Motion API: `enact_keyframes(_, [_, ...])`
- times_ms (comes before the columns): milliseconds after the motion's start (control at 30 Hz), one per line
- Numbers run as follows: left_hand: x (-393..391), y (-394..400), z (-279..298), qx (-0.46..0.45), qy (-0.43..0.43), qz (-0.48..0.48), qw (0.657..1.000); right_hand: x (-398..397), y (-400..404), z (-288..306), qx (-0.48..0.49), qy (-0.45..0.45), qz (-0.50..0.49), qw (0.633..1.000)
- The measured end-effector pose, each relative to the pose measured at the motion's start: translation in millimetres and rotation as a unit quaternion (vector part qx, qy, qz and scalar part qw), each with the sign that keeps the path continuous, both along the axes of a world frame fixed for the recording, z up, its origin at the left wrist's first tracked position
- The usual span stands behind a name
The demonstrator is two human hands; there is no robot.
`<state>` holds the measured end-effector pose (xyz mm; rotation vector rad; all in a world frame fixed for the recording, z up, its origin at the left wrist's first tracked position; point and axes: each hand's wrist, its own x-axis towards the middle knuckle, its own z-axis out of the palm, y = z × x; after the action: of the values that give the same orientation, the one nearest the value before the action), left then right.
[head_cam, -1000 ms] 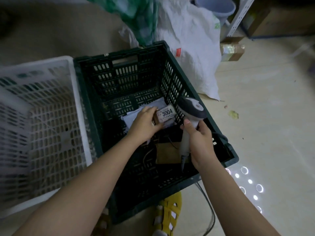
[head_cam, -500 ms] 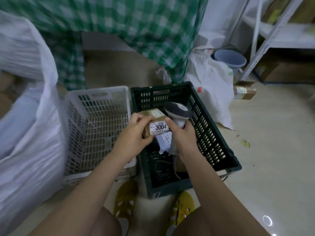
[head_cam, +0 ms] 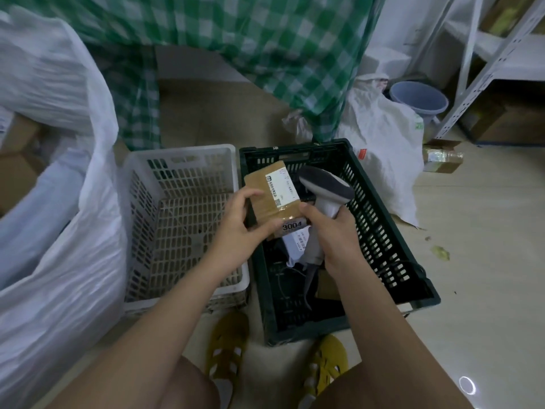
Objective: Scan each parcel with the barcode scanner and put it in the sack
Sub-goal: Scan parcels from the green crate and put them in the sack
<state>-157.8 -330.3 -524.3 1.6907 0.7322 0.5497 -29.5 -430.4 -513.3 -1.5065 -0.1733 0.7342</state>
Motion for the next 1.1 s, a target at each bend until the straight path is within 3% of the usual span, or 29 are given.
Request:
enact_keyframes(167, [7,2,7,-0.159,-0.037,0.14,0.977,-1,3,-4,-0.001,-0.029,0.034,0.999])
enact_keyframes(300, [9,1,9,-0.243,-0.027,0.148,0.958,-5,2,-7,-0.008,-0.067,0.074,0.995])
enact_keyframes(467, [8,1,9,-0.264,0.012,0.149,0.953,-14,1,-11,-0.002,-0.081,0.103,0.991])
enact_keyframes(633, [5,5,7,-0.299,-0.056,0.14,0.942,-15,1,-6,0.04,-0.043,0.03,0.998])
enact_keyframes(833, [5,1,9,-0.293,-0.094,0.1,0.946,-23,1,-4,0.052,-0.023,0.018,0.998])
enact_keyframes(967, [-3,5,7,-0.311,-0.048,0.098,0.944,-11,0,-6,0.054,-0.041,-0.005,0.998])
enact_keyframes(1100, [-16,18,1,-0.293,0.033,0.081,0.952,2,-2,-8,0.031,-0.062,0.039,0.997])
